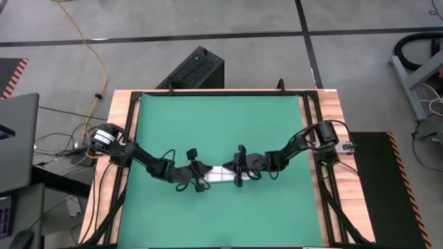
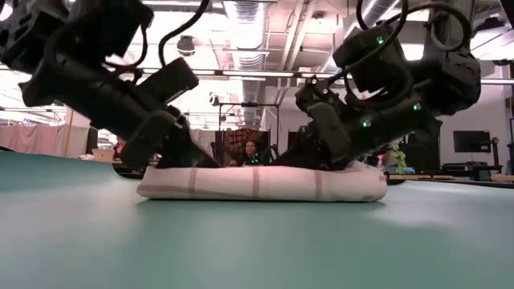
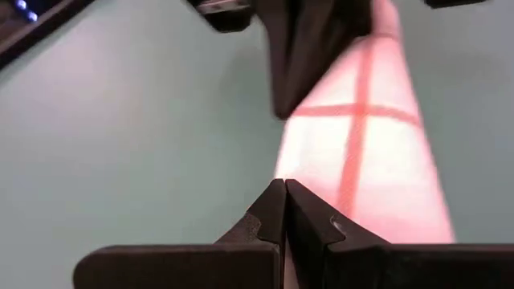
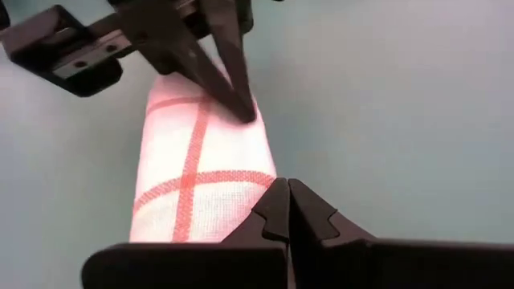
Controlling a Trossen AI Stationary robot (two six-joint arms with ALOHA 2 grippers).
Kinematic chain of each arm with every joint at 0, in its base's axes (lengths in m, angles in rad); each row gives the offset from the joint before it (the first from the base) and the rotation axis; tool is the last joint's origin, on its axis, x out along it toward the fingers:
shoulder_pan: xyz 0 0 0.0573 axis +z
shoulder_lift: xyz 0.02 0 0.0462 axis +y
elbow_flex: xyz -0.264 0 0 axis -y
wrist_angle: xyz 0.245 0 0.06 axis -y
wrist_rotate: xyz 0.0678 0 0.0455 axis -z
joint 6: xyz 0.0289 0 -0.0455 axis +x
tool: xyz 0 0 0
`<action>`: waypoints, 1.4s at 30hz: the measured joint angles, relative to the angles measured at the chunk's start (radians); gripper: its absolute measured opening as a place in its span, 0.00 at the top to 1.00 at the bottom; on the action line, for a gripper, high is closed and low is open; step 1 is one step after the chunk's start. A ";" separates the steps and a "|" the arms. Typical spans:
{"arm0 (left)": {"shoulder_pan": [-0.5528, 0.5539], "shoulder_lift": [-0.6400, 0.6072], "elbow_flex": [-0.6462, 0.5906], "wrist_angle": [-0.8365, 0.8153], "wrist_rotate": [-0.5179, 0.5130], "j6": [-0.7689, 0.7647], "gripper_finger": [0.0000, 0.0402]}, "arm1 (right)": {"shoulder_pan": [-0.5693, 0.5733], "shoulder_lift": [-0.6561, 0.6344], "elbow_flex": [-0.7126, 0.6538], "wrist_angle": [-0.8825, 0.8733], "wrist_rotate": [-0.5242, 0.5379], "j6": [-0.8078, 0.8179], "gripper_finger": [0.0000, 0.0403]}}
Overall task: Roll towel into tight, uniform cylinder
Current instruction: Roll the kitchen towel on the table
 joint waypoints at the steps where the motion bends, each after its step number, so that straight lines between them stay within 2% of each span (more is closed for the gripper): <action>1: 0.007 0.000 -0.018 0.019 0.004 -0.019 1.00 | -0.006 0.010 0.000 0.004 0.001 0.012 0.96; 7: 0.020 0.001 -0.092 0.089 0.010 -0.077 1.00 | -0.041 0.039 0.002 -0.012 0.002 0.051 0.96; 15: 0.038 0.002 -0.106 0.113 0.012 -0.076 1.00 | -0.063 0.041 0.001 -0.035 0.003 0.051 0.96; 23: 0.053 0.148 -0.105 0.212 0.014 -0.076 1.00 | -0.080 0.041 0.001 -0.077 0.008 0.070 0.96; 25: 0.053 0.151 -0.105 0.225 0.005 -0.078 1.00 | -0.084 0.041 0.001 -0.080 0.008 0.071 0.96; 30: 0.038 0.051 -0.108 0.183 -0.052 -0.027 1.00 | -0.084 0.042 0.000 -0.084 0.015 0.071 0.96; 35: 0.015 -0.174 -0.107 0.038 -0.127 0.002 1.00 | -0.084 0.042 0.000 -0.095 0.015 0.072 0.96; 37: 0.015 -0.244 -0.107 0.053 -0.050 -0.012 1.00 | -0.084 0.042 0.000 -0.095 0.014 0.068 0.96; 40: 0.034 -0.276 -0.104 0.112 0.204 -0.004 1.00 | -0.088 0.042 0.000 -0.095 0.014 0.065 0.96; 42: 0.040 -0.247 -0.106 0.103 0.251 0.007 1.00 | -0.093 0.042 -0.001 -0.095 0.014 0.064 0.96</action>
